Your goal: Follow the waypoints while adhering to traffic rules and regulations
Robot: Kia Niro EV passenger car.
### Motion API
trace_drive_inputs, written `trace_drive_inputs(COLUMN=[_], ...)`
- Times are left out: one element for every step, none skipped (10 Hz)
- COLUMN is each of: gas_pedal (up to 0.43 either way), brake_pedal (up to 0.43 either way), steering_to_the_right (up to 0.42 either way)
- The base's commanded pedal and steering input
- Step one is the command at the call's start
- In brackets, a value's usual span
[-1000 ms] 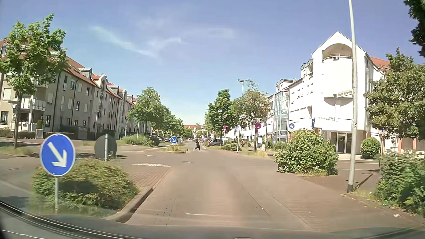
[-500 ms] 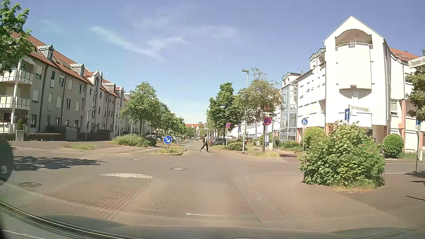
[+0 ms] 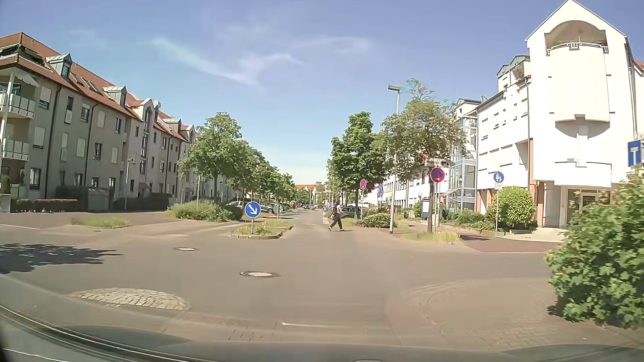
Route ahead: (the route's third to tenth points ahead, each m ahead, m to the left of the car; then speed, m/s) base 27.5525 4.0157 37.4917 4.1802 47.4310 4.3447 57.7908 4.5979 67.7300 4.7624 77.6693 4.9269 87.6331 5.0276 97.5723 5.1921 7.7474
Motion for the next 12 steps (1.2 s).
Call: trace_drive_inputs(gas_pedal=[0.0,0.0,0.0,0.0,0.0,0.0,0.0,0.0,0.0,0.0,0.0,0.008], brake_pedal=[0.03,0.03,0.03,0.03,0.03,0.03,0.03,0.03,0.03,0.03,0.03,0.03], steering_to_the_right=[-0.028,-0.022,-0.017,-0.014,-0.014,-0.014,-0.01,-0.008,-0.007,-0.008,-0.007,-0.008])
